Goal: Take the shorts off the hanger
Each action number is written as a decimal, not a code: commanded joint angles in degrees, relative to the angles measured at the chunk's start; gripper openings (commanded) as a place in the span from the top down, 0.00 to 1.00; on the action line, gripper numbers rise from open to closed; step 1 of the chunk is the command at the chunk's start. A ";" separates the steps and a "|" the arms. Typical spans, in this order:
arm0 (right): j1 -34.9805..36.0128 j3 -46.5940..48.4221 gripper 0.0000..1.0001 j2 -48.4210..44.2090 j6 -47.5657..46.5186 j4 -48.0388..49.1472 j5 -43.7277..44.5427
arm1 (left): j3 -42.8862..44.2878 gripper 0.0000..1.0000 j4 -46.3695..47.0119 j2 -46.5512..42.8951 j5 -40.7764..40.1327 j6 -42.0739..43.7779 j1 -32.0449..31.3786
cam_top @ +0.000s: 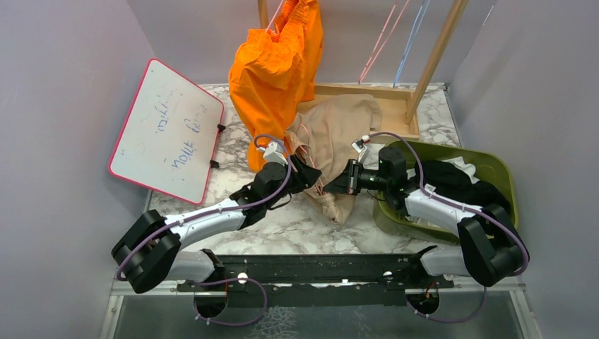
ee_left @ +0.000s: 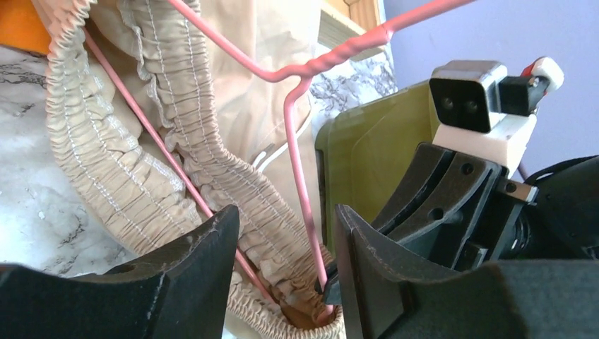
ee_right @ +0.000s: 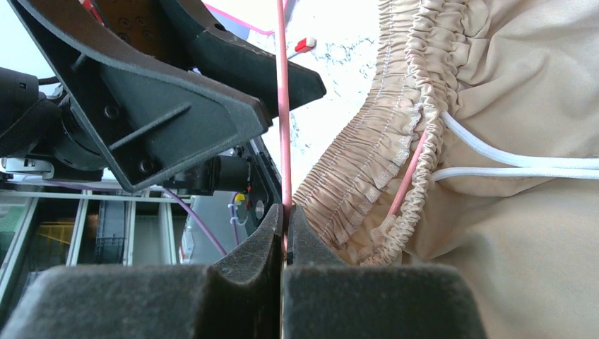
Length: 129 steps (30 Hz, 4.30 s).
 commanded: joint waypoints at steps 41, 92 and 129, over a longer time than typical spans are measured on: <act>0.28 5.36 0.26 -33.40 -12.38 -26.54 27.37 | 24.15 1.00 -45.26 -18.20 13.39 42.42 -0.14; 2.93 0.90 0.23 -27.93 -83.93 -13.42 -0.44 | 29.15 1.00 -59.15 -8.51 46.29 54.68 0.95; 2.95 1.54 0.87 -23.20 -54.57 -10.40 -7.16 | 24.43 1.00 -49.22 -12.29 24.62 55.42 0.91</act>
